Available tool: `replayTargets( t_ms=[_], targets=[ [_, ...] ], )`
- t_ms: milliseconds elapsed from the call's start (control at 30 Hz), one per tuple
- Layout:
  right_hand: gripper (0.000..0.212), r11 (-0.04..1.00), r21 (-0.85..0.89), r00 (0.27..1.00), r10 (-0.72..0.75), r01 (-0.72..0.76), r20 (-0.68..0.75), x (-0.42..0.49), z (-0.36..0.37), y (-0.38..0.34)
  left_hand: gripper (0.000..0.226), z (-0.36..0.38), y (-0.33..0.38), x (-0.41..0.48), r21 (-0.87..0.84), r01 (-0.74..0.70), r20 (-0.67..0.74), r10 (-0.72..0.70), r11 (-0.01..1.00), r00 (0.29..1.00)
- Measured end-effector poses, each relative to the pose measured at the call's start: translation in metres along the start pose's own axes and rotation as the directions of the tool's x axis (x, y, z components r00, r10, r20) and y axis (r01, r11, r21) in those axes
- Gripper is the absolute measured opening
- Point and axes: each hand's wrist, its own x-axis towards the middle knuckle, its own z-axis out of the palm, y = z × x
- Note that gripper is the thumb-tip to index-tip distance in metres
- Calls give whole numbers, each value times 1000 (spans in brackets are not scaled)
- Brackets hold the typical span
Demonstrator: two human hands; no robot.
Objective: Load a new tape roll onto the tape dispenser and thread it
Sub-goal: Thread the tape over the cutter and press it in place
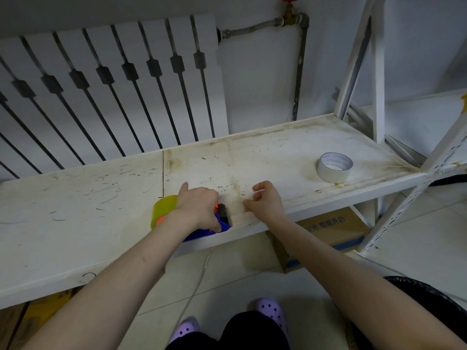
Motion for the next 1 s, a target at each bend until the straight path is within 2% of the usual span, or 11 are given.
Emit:
replayTargets(
  t_ms=[367, 767, 900, 1000],
  targets=[
    [35, 992, -28, 992, -123, 122, -41, -14, -7, -12, 47, 2, 0, 1, -4, -5, -2, 5, 1000, 1000],
    [30, 994, -73, 991, -93, 87, -96, -15, 10, 18, 44, 1, -1, 2, 9, -33, -1, 33, 999, 999],
    [31, 995, -34, 985, -94, 90, -141, -12, 14, 18, 44, -1, -1, 0, -1, -35, -1, 35, 999, 999],
    [29, 987, 57, 971, -134, 148, -200, -19, 13, 17, 44, 0, -2, 1, -2, -38, -1, 38, 999, 999]
  ],
)
